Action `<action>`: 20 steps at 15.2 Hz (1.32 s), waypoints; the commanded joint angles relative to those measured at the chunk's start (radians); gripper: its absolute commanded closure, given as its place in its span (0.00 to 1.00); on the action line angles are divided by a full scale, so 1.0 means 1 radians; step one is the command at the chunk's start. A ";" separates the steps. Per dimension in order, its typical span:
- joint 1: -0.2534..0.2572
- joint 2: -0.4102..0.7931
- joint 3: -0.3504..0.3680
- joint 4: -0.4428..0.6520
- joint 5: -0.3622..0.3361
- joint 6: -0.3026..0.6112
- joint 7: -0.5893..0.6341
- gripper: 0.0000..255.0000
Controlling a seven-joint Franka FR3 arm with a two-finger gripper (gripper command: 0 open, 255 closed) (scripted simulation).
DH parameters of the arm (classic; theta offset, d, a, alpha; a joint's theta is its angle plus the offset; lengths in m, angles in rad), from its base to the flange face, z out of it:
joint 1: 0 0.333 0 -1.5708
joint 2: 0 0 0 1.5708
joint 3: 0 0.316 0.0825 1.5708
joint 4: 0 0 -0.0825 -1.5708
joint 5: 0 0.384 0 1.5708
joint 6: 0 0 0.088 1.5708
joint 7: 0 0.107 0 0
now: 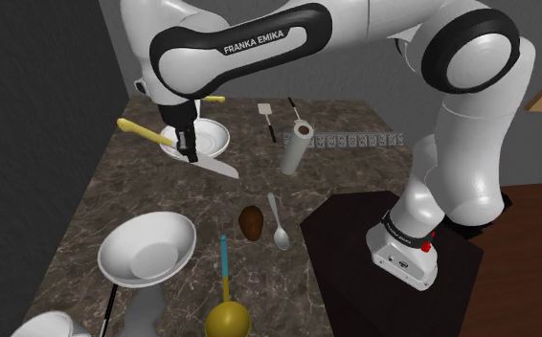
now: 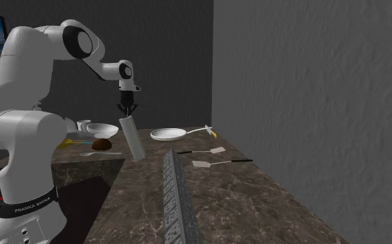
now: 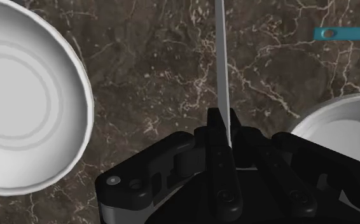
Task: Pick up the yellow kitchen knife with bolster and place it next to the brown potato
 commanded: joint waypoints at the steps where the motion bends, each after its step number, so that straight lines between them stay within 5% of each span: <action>1: 0.020 0.060 0.011 0.092 0.001 -0.032 0.032 1.00; 6: 0.064 0.206 0.030 0.320 0.002 -0.115 0.092 1.00; 20: 0.064 0.244 0.030 0.192 0.001 0.051 0.093 1.00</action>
